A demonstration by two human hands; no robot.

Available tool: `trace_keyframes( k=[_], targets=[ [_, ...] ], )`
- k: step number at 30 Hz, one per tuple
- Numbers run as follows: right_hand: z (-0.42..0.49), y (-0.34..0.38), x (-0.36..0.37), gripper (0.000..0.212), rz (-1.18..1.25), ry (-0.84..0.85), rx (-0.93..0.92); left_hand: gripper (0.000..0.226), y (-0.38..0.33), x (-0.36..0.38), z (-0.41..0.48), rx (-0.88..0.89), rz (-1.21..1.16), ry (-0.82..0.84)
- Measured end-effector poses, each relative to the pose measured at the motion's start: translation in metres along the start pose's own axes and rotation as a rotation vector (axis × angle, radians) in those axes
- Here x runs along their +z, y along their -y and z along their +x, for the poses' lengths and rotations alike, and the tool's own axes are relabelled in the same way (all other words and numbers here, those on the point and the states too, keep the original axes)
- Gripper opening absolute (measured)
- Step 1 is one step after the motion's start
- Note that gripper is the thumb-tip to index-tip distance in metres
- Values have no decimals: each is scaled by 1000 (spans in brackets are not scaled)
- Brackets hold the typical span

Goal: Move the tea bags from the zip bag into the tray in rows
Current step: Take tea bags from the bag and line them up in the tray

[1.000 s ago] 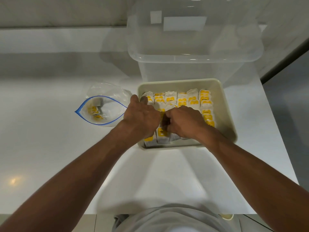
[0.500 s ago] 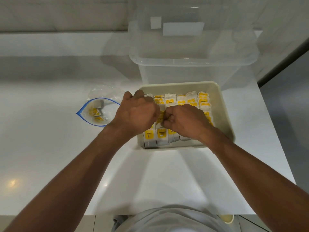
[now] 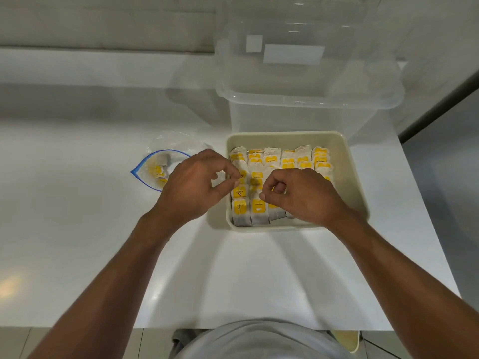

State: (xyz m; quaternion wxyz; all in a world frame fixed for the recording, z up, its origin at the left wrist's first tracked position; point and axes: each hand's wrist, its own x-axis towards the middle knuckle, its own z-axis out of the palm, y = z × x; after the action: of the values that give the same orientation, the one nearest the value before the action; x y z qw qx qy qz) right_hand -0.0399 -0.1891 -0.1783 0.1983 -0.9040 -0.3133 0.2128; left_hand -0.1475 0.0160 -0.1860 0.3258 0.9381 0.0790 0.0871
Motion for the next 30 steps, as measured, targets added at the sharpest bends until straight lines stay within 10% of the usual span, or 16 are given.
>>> trace_keyframes(
  k=[6, 17, 21, 30],
  targets=[
    [-3, 16, 2, 13, 54, -60, -8, 6, 21, -17, -5, -73, -43, -130],
    [1, 71, 20, 4, 165, -211, -204, 37, 74, -14, -18, -216, 608, 85],
    [5, 100, 45, 31, 54, -229, -277, 37, 85, -9, -30, -191, 705, 147],
    [9, 132, 117, 43, -76, 32, -224, 30, 77, -19, -76, -125, 560, 236]
  ],
)
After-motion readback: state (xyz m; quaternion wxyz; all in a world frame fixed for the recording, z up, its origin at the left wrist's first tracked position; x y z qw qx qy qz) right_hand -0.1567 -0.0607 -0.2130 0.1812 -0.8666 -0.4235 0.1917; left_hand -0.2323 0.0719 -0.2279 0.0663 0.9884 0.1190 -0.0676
